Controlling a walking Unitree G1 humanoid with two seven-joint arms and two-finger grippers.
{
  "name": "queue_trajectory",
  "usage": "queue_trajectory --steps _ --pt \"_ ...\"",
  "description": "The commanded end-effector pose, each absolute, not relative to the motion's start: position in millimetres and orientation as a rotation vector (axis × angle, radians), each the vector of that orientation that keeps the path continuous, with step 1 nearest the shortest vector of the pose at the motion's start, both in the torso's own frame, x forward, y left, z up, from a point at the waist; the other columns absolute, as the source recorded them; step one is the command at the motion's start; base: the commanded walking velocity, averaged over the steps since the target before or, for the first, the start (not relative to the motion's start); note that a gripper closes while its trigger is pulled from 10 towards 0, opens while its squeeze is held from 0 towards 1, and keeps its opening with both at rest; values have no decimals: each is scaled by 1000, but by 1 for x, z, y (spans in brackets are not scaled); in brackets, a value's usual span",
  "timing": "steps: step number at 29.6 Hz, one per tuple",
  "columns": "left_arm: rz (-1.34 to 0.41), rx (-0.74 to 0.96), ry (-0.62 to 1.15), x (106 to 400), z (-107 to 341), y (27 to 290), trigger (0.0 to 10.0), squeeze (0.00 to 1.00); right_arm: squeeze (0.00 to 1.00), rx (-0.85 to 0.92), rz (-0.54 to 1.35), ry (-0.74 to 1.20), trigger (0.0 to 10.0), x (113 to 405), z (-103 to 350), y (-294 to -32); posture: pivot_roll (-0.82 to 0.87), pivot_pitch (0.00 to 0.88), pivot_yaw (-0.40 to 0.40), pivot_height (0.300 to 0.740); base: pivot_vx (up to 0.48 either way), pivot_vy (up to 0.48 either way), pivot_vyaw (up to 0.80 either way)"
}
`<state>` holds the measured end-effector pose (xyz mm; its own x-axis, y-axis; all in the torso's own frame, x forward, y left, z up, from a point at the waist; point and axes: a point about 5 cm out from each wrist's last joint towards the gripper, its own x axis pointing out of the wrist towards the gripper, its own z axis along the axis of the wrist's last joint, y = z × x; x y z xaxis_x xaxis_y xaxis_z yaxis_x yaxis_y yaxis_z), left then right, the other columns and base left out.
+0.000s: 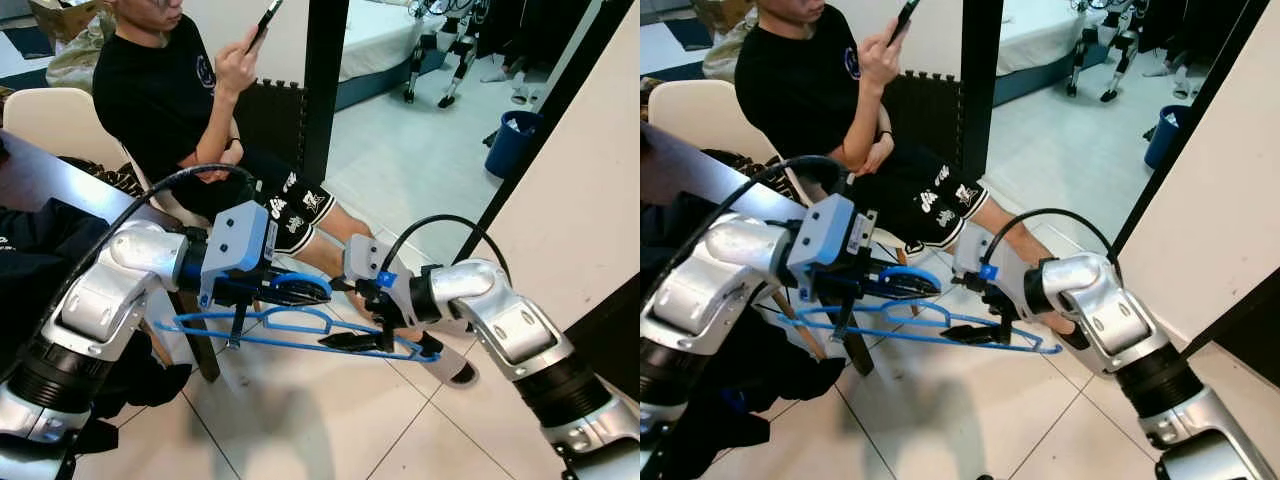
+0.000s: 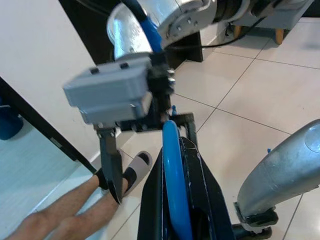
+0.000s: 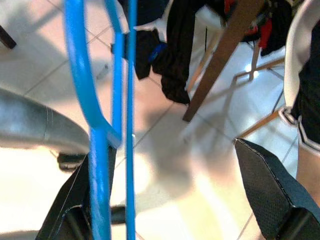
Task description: Hang hanger
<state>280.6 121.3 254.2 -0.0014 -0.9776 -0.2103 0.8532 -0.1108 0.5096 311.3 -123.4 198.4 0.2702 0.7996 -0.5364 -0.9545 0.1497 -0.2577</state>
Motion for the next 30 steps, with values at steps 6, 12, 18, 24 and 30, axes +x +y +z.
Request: queue_trajectory --steps 6,12,18,24,30 --pt "-1612 587 -227 277 242 117 10000 0 0 -614 1224 341 10000 314 200 -125 131 176 -13 740 0 0 0" --pt "-1621 578 -223 276 240 115 10000 0 0 -545 1226 331 10000 314 202 -123 135 178 -4 740 0 0 0" --pt "-1626 564 -230 274 238 111 10000 0 0 -497 1291 331 10000 308 203 -119 136 176 -1 740 0 0 0" --pt "-1625 557 -238 274 239 110 10000 0 0 -458 1323 347 10000 303 201 -112 137 173 0 740 0 0 0" --pt "-1616 549 -251 275 240 109 10000 0 0 -437 1351 386 10000 298 194 -106 132 171 -2 740 0 0 0"
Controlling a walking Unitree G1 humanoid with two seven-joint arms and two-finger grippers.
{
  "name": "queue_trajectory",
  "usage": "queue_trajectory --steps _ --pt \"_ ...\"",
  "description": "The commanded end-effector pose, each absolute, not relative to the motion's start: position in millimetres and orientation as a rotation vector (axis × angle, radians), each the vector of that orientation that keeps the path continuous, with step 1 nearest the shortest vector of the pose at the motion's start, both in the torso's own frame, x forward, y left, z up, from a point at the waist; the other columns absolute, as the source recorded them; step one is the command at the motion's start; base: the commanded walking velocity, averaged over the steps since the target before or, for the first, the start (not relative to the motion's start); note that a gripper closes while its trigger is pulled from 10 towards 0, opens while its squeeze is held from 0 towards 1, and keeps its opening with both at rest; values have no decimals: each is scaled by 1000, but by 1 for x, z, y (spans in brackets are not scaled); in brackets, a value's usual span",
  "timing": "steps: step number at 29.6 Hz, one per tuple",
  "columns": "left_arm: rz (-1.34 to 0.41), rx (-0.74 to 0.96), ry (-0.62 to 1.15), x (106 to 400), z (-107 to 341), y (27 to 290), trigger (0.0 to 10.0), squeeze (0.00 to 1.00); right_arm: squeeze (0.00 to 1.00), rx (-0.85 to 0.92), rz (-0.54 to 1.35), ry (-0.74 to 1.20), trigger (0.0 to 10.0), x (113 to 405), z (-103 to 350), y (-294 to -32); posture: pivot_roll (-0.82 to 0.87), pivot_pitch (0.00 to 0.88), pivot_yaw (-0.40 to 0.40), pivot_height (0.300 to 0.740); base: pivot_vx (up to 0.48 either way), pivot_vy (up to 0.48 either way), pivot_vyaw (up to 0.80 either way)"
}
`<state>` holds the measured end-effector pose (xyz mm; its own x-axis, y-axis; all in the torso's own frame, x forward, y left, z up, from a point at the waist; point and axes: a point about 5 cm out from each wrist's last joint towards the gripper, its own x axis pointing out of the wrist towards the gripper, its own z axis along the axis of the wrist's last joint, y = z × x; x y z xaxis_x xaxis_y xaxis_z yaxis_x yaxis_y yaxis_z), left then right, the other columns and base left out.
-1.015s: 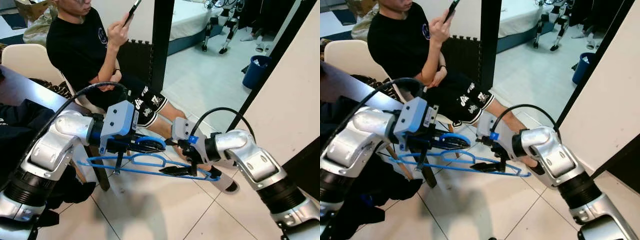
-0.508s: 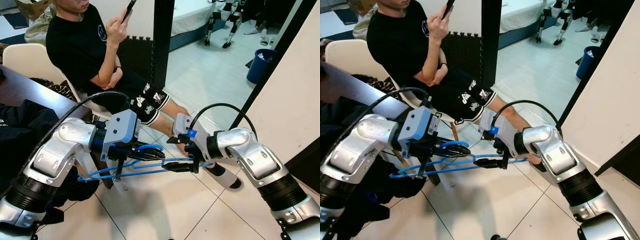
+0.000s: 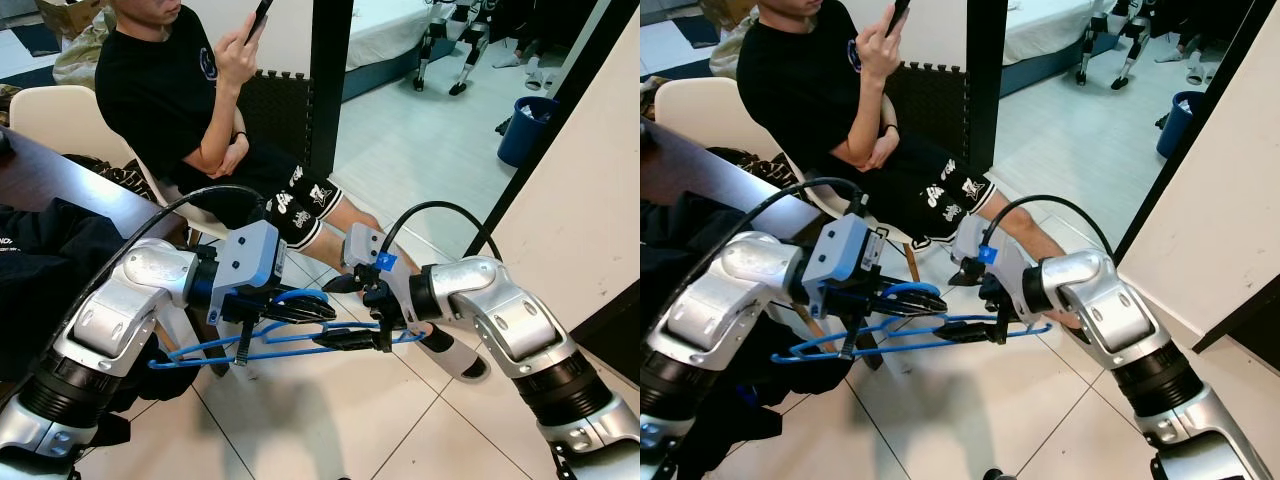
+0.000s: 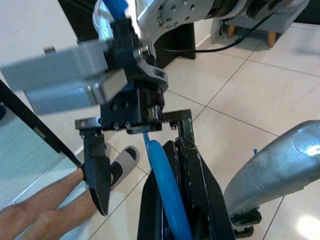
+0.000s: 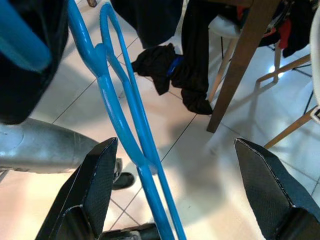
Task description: Hang hanger
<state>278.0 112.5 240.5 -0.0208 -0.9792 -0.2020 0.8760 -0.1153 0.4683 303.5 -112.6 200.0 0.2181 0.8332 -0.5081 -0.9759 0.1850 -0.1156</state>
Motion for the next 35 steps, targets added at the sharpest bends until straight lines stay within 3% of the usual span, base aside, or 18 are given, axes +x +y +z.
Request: queue_trajectory --steps 1,7,8,9,10,27,28,30,31,35 --pt "-1616 549 -251 275 240 109 10000 0 0 -437 1351 386 10000 298 194 -106 132 171 -2 740 0 0 0" --pt "-1615 544 -261 275 241 108 10000 0 0 -386 1329 396 10000 299 187 -95 133 167 -4 740 0 0 0" --pt "-1616 544 -263 275 241 107 10000 0 0 -376 1322 400 9608 300 186 -94 134 165 -4 740 0 0 0" --pt "-1617 544 -265 274 242 108 10000 0 0 -363 1314 404 3804 300 186 -94 133 164 -5 740 0 0 0" --pt "-1617 544 -267 274 242 108 10000 0 0 -353 1306 407 0 301 186 -94 132 160 -6 740 0 0 0" --pt "-1608 544 -273 276 240 107 10000 0 0 -312 1359 386 0 296 187 -94 132 155 -6 740 0 0 0" --pt "-1618 528 -247 277 239 109 10000 435 0 -315 1358 391 0 296 187 -95 132 157 -6 740 0 0 0" --pt "-1625 502 -217 277 238 110 10000 435 0 -319 1350 395 0 296 186 -96 132 158 -6 740 0 0 0" --pt "-1637 448 -171 278 238 112 10000 1000 0 -327 1332 403 0 298 183 -98 135 158 -9 740 0 0 0" --pt "-1623 412 -154 279 237 119 10000 1000 0 -341 1312 420 0 299 178 -102 137 158 -9 740 0 0 0"
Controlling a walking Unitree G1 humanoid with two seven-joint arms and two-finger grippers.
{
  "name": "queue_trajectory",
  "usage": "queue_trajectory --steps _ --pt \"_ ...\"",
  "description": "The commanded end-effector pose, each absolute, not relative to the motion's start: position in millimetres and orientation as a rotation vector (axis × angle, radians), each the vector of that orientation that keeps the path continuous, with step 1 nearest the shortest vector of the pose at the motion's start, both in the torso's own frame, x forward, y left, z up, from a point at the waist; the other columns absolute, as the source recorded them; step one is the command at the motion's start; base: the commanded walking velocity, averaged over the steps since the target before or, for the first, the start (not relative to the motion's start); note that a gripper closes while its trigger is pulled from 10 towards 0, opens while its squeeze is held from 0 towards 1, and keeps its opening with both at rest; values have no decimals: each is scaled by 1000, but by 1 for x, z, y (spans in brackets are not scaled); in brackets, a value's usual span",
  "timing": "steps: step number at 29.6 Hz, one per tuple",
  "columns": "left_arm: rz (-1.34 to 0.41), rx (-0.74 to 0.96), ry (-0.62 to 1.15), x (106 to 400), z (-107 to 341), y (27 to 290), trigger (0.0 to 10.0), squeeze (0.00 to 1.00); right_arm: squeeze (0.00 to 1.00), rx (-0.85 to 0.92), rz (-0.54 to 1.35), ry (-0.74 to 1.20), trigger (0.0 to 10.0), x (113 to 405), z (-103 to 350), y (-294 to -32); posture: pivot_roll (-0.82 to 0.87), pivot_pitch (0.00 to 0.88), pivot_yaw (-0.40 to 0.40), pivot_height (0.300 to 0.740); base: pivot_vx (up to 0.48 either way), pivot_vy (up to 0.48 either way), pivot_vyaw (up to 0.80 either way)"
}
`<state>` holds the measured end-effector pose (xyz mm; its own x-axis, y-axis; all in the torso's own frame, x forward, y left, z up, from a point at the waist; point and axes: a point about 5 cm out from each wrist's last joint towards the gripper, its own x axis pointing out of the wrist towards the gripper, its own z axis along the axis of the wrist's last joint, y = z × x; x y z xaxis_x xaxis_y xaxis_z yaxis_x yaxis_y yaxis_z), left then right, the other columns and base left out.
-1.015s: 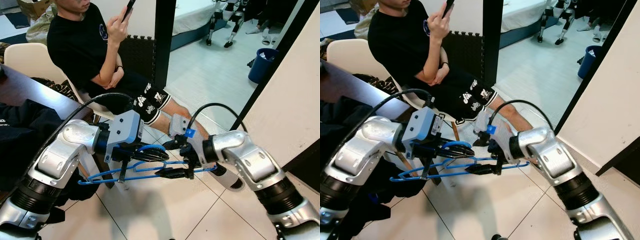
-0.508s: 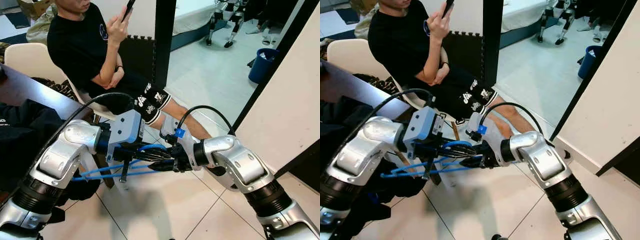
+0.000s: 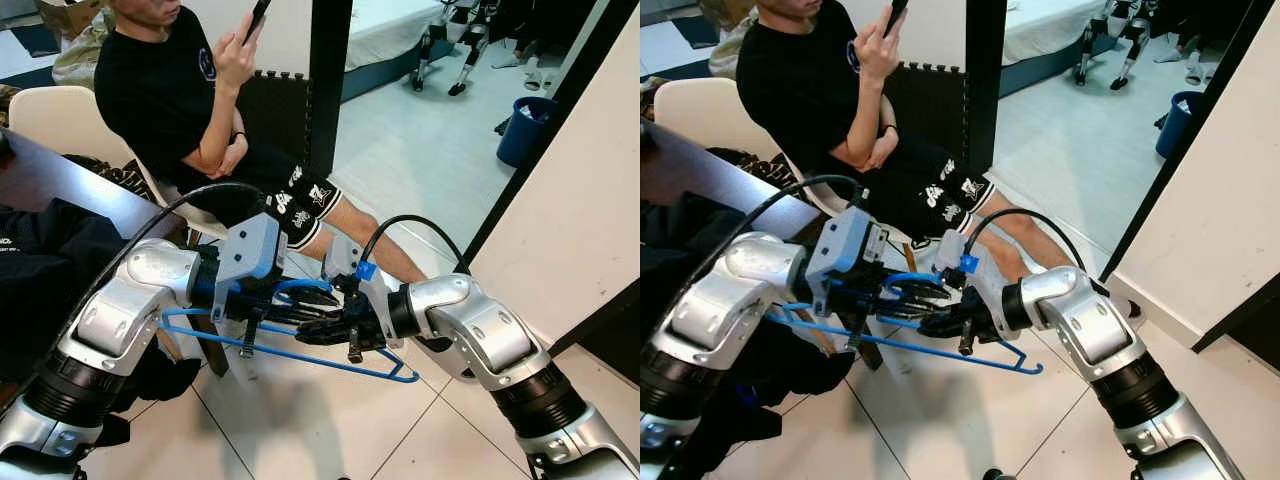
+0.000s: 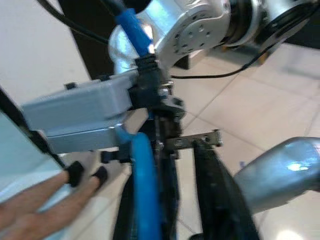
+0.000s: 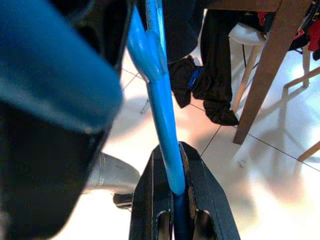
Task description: Hang hanger
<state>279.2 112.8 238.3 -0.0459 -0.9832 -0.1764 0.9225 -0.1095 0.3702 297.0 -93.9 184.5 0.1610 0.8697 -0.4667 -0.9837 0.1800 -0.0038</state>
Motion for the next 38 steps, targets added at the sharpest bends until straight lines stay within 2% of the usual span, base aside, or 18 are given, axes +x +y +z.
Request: queue_trajectory --steps 1,5,6,8,10,11,13,15,19,22,29,30,33,38 --pt "-1623 412 -154 279 237 119 10000 1000 0 -341 1312 420 0 299 178 -102 137 158 -9 740 0 0 0" --pt "-1604 432 -106 281 236 134 10000 1000 0 -367 1294 441 0 300 173 -110 137 158 -9 740 0 0 0" --pt "-1581 453 -73 282 235 145 10000 1000 0 -381 1278 454 0 302 171 -117 152 157 -17 740 0 0 0" --pt "-1581 453 -73 282 235 145 10000 1000 0 -381 1278 454 0 302 171 -117 152 157 -17 740 0 0 0" --pt "-1491 509 25 287 231 176 10000 1000 0 -413 1170 485 0 313 165 -139 160 158 -19 740 0 0 0" --pt "-1491 509 25 287 231 176 10000 1000 0 -413 1170 485 0 313 165 -139 160 158 -19 740 0 0 0" --pt "-1392 539 73 291 227 198 10000 1000 0 -412 1068 496 0 321 161 -154 160 158 -19 740 0 0 0" --pt "-1352 541 73 293 227 203 10000 1000 0 -402 1028 495 0 324 161 -158 167 158 -22 740 0 0 0" --pt "-1292 523 43 295 231 208 10000 1000 0 -372 958 478 0 329 160 -164 168 157 -22 740 0 0 0" --pt "-1250 445 -53 293 239 205 10000 1000 0 -345 900 458 0 332 156 -170 169 154 -23 740 0 0 0" --pt "-1292 335 -175 288 249 191 10000 1000 0 -354 977 441 0 325 153 -165 169 153 -26 740 0 0 0" --pt "-1317 291 -213 285 253 184 10000 0 0 -353 999 438 0 324 153 -163 168 152 -26 740 0 0 0" --pt "-1358 273 -246 284 253 173 10000 0 0 -352 1039 435 0 322 152 -158 166 152 -25 740 0 0 0" --pt "-1345 315 -246 287 250 170 10000 0 0 -355 1072 440 0 319 150 -156 166 152 -25 740 0 0 0"
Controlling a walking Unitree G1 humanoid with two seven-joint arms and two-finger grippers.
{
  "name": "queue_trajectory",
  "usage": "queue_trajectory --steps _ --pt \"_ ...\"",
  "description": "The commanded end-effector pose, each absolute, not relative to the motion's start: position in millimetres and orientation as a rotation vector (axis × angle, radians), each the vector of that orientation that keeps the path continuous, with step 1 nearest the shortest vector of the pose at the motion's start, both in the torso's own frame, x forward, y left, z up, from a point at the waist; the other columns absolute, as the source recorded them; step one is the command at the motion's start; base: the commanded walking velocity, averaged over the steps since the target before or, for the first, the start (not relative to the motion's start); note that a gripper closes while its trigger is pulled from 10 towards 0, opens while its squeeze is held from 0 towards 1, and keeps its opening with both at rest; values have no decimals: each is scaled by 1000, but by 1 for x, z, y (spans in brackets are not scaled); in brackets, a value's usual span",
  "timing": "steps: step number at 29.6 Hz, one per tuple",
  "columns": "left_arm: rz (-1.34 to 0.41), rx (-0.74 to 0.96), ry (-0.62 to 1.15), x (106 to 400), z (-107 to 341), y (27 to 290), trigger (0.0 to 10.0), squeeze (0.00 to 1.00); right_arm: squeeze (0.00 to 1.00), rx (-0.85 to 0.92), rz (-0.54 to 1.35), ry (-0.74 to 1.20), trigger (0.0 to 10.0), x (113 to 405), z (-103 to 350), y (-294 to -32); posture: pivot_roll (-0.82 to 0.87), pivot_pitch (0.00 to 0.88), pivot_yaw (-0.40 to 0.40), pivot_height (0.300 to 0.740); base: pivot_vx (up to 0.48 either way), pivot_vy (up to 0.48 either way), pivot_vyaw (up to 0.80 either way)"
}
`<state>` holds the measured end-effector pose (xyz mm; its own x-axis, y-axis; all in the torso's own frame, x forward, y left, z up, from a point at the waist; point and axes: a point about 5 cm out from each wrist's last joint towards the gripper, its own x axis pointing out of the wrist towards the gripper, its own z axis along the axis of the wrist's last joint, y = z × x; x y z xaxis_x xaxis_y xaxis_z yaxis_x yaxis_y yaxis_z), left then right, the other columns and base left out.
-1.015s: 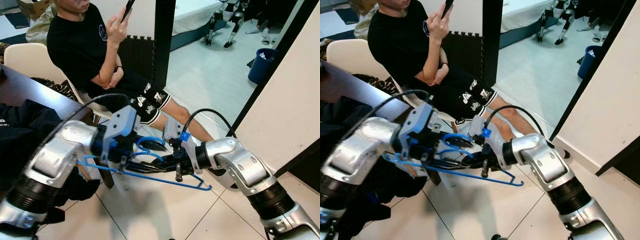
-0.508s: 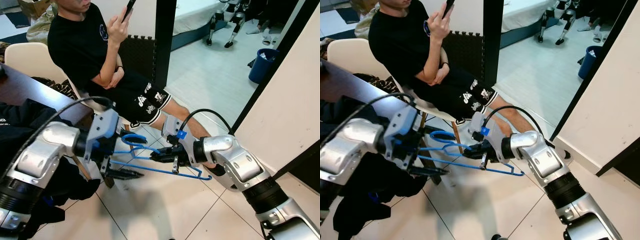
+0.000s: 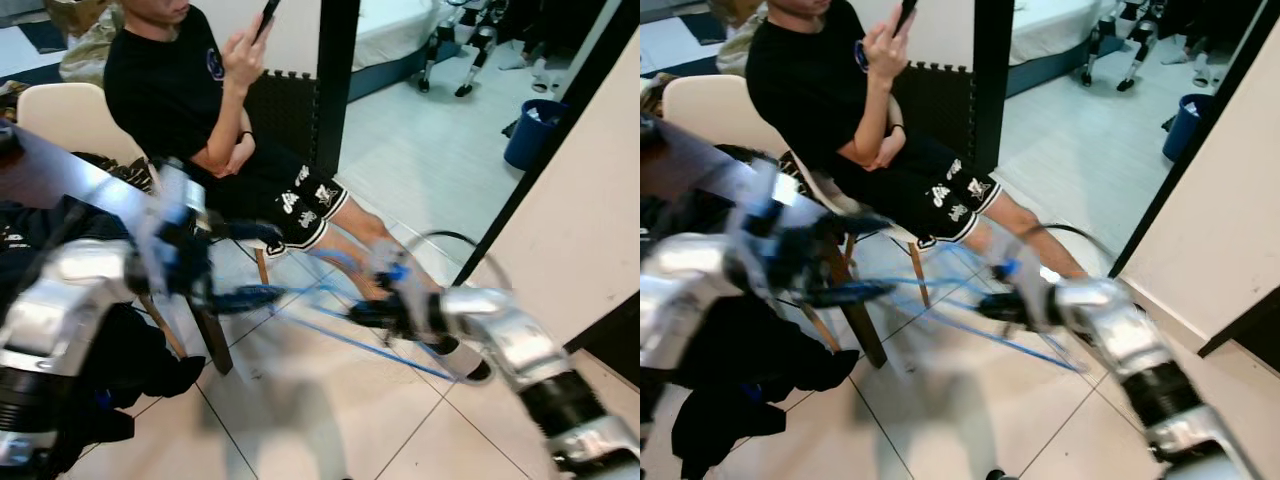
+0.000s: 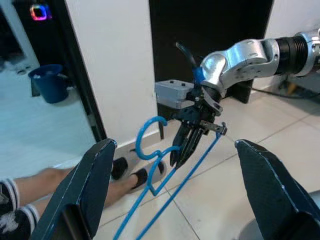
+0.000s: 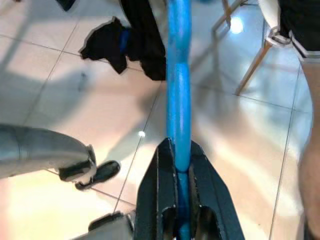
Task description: Hang hanger
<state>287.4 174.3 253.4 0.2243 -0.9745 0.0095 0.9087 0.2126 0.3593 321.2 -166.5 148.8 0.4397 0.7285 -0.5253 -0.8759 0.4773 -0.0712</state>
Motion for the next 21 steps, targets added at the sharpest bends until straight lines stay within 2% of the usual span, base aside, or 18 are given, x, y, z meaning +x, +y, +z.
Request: queue_trajectory --steps 1,2,3,10,11,12,13,14,15,17,18,20,21 --pt "-1284 371 -256 293 249 172 10000 0 0 -355 1114 450 0 314 148 -156 162 152 -25 740 0 0 0" --pt "-1284 371 -256 293 249 172 10000 0 0 -355 1114 450 0 314 148 -156 162 152 -25 740 0 0 0" --pt "-1180 415 -291 303 254 178 10000 0 0 -356 1198 466 0 303 147 -157 163 152 -26 740 0 0 0" --pt "-1154 381 -310 303 258 180 10000 0 0 -365 1181 439 0 305 149 -158 163 150 -30 740 0 0 0" --pt "-1150 368 -314 303 258 179 10000 0 0 -369 1154 423 9490 309 151 -159 163 150 -30 740 0 0 0" --pt "-1150 368 -314 303 258 179 10000 0 0 -369 1154 423 9490 309 151 -159 163 150 -30 740 0 0 0" --pt "-1068 319 -354 307 262 178 10000 0 0 -355 998 386 10000 326 152 -165 165 143 -31 740 0 0 0" --pt "-1006 281 -382 310 265 178 10000 0 0 -340 891 367 10000 337 152 -169 165 143 -31 740 0 0 0" --pt "-1006 281 -382 310 265 178 10000 0 0 -340 891 367 10000 337 152 -169 165 143 -31 740 0 0 0" --pt "-773 181 -428 323 267 176 10000 0 0 -262 670 329 10000 356 152 -177 169 139 -34 740 0 0 0" --pt "-574 95 -412 331 259 173 10000 0 0 -169 590 271 10000 359 153 -176 174 132 -39 740 0 0 519" --pt "-574 95 -412 331 259 173 10000 0 0 -169 590 271 10000 359 153 -176 174 132 -39 740 0 0 519" --pt "-519 78 -407 333 256 172 10000 0 0 -139 577 252 10000 359 154 -174 174 132 -39 740 0 0 519"
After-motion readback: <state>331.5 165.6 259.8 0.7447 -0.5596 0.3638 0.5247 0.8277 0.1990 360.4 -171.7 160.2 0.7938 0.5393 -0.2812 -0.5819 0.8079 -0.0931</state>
